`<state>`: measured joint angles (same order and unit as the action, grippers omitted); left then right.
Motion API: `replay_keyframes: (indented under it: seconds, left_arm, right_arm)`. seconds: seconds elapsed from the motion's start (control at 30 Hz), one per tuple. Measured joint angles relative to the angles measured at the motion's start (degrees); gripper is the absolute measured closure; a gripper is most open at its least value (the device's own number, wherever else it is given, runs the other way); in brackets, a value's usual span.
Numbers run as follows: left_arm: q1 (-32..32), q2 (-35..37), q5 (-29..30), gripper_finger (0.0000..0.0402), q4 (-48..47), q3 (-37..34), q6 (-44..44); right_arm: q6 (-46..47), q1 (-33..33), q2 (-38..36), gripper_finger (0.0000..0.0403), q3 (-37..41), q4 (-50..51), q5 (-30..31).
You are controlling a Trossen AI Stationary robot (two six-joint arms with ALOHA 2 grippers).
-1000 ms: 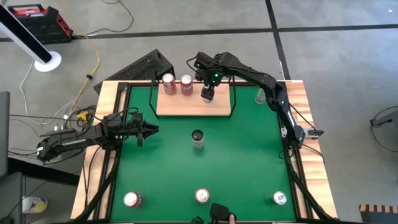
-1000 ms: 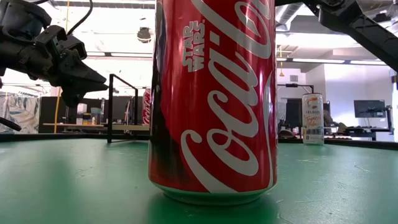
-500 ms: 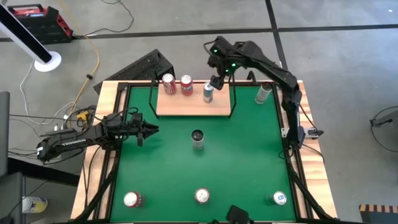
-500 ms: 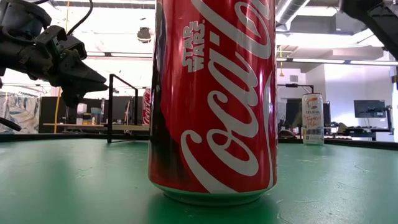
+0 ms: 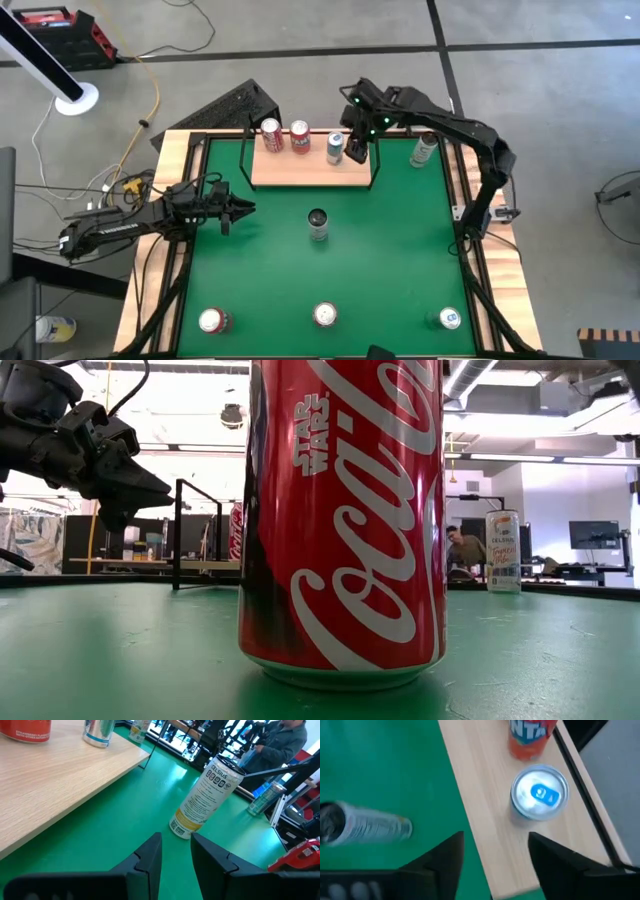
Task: Place canned beverage on shelf
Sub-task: Put the top blue soda can on the shelf
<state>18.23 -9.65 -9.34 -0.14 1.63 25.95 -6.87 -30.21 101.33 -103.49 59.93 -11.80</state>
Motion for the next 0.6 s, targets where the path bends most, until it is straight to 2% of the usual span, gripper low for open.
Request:
replay_keyframes:
  seconds: [0.07,0.17,0.37,0.6]
  left_arm:
    - [-0.01,0.0,0.06,0.0313,-0.02,0.0,0.0]
    - [0.0,0.0,0.15,0.0313,-0.02,0.0,-0.01]
    - [0.01,0.0,0.26,0.0313,-0.04,0.0,0.0]
    - [0.01,0.0,0.66,0.0313,-0.11,0.0,0.0]
  right_arm:
    - [1.12,-0.51,-1.35,0.0192,4.72,-5.16,-1.55]
    - [2.14,-0.82,-1.56,0.0255,8.25,-6.58,-2.02]
    - [-0.48,-0.8,0.9,0.0383,9.85,-6.37,-2.51]
    - [-0.79,-1.04,5.15,0.0371,9.85,-9.15,-2.42]
